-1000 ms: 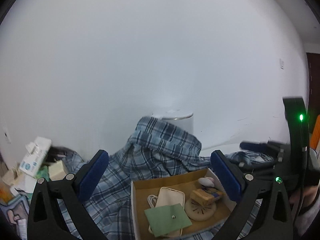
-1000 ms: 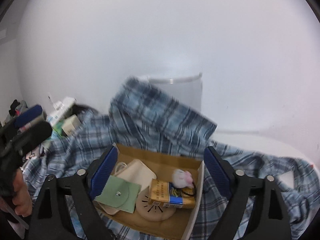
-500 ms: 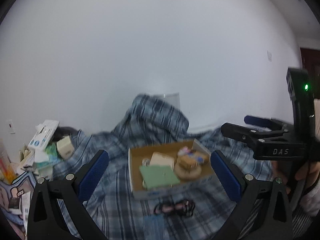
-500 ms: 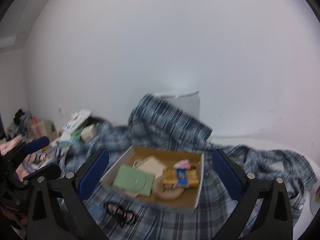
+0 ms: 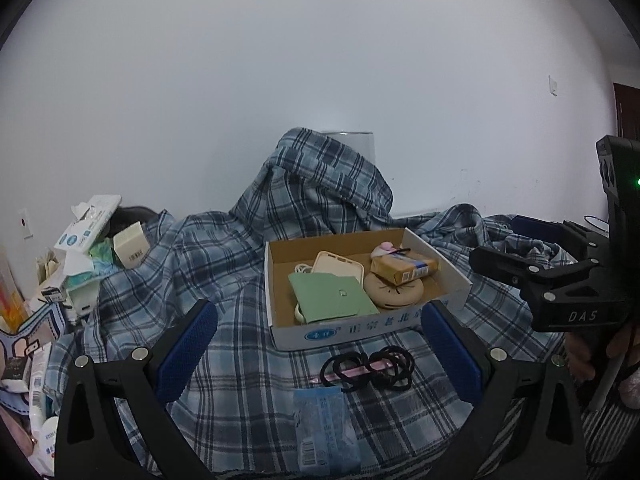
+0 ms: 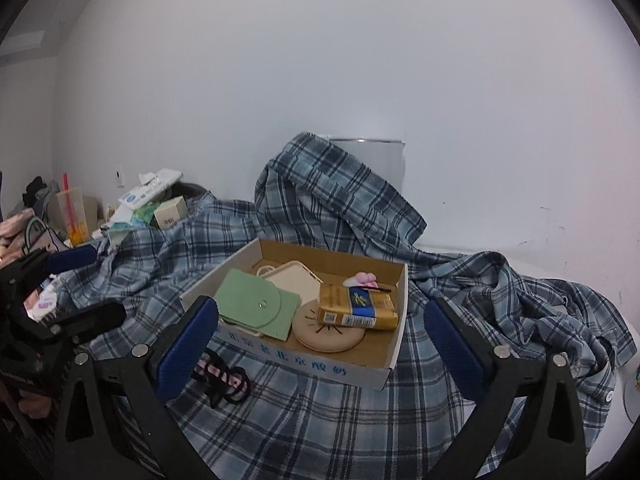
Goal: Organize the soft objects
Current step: 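Withdraw both tools and grasp the blue packet with the left tool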
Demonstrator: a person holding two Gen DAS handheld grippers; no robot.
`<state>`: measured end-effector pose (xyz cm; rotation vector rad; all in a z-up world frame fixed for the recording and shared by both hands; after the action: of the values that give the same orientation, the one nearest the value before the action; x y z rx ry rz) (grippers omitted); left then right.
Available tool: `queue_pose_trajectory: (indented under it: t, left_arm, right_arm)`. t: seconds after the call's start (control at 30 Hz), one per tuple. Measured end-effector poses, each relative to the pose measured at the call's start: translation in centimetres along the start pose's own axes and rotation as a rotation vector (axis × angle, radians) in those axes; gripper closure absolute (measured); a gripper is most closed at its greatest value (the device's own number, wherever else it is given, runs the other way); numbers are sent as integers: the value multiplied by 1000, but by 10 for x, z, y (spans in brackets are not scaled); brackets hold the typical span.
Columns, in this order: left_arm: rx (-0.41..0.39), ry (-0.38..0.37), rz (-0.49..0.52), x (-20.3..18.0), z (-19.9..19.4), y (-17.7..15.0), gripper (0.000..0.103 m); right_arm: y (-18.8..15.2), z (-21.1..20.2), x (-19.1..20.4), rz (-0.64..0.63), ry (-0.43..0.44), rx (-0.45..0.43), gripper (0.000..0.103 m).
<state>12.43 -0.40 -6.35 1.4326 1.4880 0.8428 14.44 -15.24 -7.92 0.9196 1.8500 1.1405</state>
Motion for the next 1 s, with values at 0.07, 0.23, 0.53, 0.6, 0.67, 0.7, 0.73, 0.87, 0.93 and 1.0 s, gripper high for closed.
queue_pose_trajectory:
  t: [0.07,0.23,0.53,0.6,0.67,0.7,0.73,0.87,0.93,1.0]
  left_arm:
    - [1,4,1,1,0,0,0]
    - [22,12,-2,1,3,-2,0]
    - [284,22,16,7,22,-37,13]
    - [324,51,42,7,28,-48,14]
    - [376,95,65,9,36,-59,16]
    - [399,96,67,10,39,-64,20]
    - [427,103,65,12,42,-69,23]
    - [491,109,60,15,49,-80,31]
    - [528,104,66,14,53,-87,34]
    - [553,103,67,14,57,-91,41]
  right_arm:
    - [-3,1,1,-8,3,6,1]
    - [-3,1,3,-11,13,6,1]
    - [-2,0,0,-3,7,2,1]
    - [-2,0,1,-6,11,2,1]
    - [-3,0,2,-16,9,6,1]
    - [-3,1,2,-19,7,9,1]
    - [-4,1,3,-20,7,10,1]
    - [-4,1,2,-14,12,16,1]
    - [-5,2,3,-12,16,20,1]
    - [-6,4,4,-14,19,27,1]
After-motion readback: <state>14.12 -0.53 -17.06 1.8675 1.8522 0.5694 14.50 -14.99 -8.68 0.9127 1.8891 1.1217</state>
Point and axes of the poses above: each gripper's, at about its wrist camera, not at the fingertips, and z roughly the way its jaws point, x to its left, y to its top, the point moved 8 cm from there along z, roughly the way its jaws point, and after that the axes turned 13 degrees about -z, right-handed, at the moved point
